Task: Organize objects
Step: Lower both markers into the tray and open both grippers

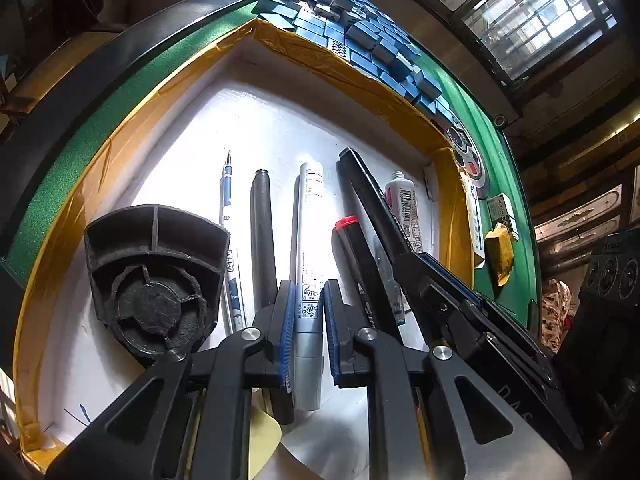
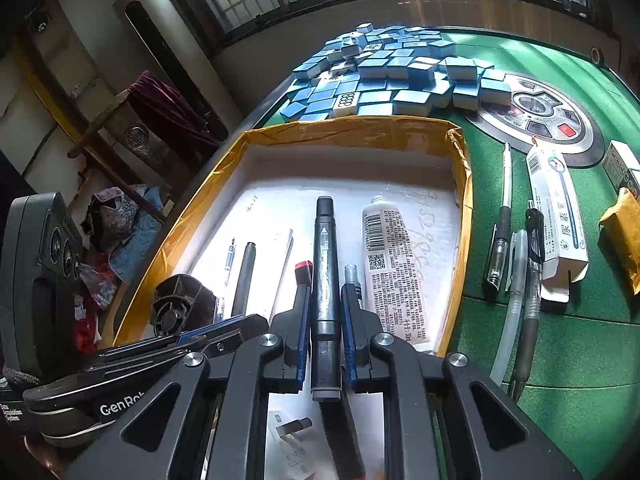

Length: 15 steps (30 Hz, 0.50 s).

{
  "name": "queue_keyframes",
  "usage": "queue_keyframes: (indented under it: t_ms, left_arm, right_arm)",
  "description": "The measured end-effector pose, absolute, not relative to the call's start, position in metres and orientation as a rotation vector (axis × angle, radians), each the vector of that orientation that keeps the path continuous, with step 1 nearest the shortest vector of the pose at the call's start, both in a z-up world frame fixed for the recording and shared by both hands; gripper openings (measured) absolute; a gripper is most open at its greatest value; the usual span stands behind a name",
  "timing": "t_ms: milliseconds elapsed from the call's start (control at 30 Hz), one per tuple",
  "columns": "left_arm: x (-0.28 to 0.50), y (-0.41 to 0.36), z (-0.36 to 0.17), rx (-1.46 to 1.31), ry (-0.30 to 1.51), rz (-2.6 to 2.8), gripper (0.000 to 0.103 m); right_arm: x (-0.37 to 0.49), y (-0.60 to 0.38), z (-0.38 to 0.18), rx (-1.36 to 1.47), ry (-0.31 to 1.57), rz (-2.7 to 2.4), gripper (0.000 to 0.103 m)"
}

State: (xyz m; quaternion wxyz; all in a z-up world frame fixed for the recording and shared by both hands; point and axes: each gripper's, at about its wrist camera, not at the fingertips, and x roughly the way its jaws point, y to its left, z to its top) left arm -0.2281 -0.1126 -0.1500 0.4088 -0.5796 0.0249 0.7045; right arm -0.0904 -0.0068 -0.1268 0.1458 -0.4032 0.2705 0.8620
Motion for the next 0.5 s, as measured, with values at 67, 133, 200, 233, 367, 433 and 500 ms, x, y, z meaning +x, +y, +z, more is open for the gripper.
queue_keyframes:
  t_ms: [67, 133, 200, 233, 367, 433, 500]
  left_arm:
    - [-0.225, -0.114, -0.149, -1.457, 0.049, 1.792, 0.017]
    - [-0.22, -0.117, -0.146, -1.45, 0.033, 1.806, 0.028]
    - [-0.212, -0.12, -0.14, -1.434, 0.013, 1.83, 0.037]
    - [-0.208, -0.121, -0.136, -1.421, 0.006, 1.84, 0.043]
    - [-0.185, -0.119, -0.12, -1.364, -0.015, 1.882, 0.051]
    - [-0.171, -0.114, -0.111, -1.325, -0.011, 1.893, 0.052]
    - [-0.156, -0.107, -0.104, -1.285, -0.002, 1.906, 0.053]
  right_arm:
    - [-0.083, -0.006, -0.127, -1.154, 0.801, 2.5, 0.014]
    - [-0.072, -0.006, -0.124, -1.132, 0.827, 2.528, 0.019]
    - [-0.059, -0.003, -0.121, -1.103, 0.851, 2.552, 0.027]
    - [-0.052, -0.002, -0.119, -1.083, 0.866, 2.568, 0.027]
    - [-0.019, 0.007, -0.109, -1.001, 0.896, 2.625, 0.032]
    - [-0.001, 0.015, -0.106, -0.961, 0.93, 2.641, 0.034]
    - [0.016, 0.023, -0.106, -0.928, 0.96, 2.649, 0.037]
